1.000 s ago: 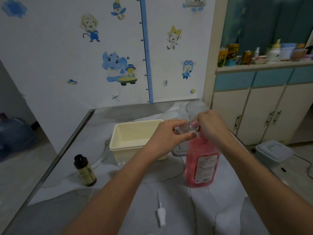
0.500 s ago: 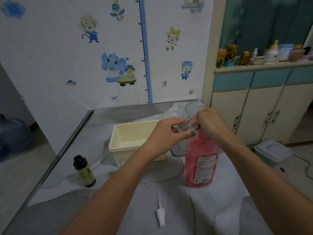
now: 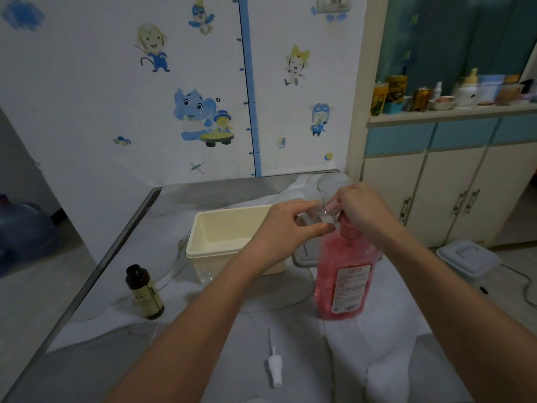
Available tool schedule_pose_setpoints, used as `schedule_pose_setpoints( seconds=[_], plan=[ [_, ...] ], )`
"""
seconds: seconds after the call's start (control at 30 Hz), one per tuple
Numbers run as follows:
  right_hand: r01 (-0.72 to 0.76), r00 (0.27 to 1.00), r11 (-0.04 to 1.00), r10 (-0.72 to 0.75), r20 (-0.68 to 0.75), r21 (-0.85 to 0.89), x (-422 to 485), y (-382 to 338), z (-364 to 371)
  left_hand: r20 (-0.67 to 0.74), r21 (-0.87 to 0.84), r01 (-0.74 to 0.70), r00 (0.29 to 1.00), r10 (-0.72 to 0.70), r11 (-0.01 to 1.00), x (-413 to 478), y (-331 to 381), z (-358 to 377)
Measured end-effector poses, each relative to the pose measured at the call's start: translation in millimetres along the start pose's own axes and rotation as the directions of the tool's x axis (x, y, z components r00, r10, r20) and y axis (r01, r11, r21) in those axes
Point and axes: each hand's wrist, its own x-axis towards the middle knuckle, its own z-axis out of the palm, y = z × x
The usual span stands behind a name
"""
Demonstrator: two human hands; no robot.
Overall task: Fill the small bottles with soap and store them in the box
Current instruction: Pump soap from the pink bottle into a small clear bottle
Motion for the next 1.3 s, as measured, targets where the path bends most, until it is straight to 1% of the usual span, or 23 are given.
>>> schedule_pose_setpoints(
  seconds=[0.13, 0.27, 0.5, 0.7, 0.87, 0.97, 1.07, 1.2, 1.3],
  plan=[
    [0.014, 1.0, 1.0, -0.014, 0.015, -0.024, 3, 5, 4, -0.007, -0.028, 0.001, 1.0, -0.001, 1.0, -1, -4, 3],
    [-0.004, 1.0, 1.0, 0.004, 0.008, -0.024, 3, 13, 8, -0.009, -0.013, 0.0, 1.0, 0.0, 1.0, -4, -9, 8],
    [-0.024, 0.999, 0.999, 0.025, 0.043, -0.027, 1, 6, 4, 0.013, 0.01, -0.002, 1.0, 0.002, 1.0, -4, -4, 3],
    [-0.002, 0.999, 0.998, 0.005, 0.04, -0.062, 3, -1, 3, -0.002, -0.005, -0.019, 1.0, 0.019, 1.0, -3, 0, 1],
    [0.012, 1.0, 0.998, -0.012, -0.006, -0.063, 3, 12, 8, -0.009, -0.024, -0.017, 1.0, 0.017, 1.0, -6, -7, 7],
    [-0.014, 1.0, 0.999, 0.014, -0.004, -0.046, 1, 13, 8, -0.011, -0.024, -0.018, 1.0, 0.018, 1.0, -7, -8, 8],
    [0.046, 0.999, 0.976, -0.042, 0.025, -0.213, 1, 9, 6, -0.004, -0.024, -0.012, 1.0, 0.012, 1.0, -6, -6, 7],
    [0.007, 0.999, 0.996, -0.004, 0.035, -0.084, 2, 0, 1, -0.003, -0.029, 0.001, 1.0, -0.001, 1.0, -3, -2, 3],
    [0.009, 0.999, 0.996, -0.006, 0.038, -0.085, 0, 0, 1, -0.012, -0.04, -0.01, 1.0, 0.01, 0.999, -4, -1, 2]
  ],
)
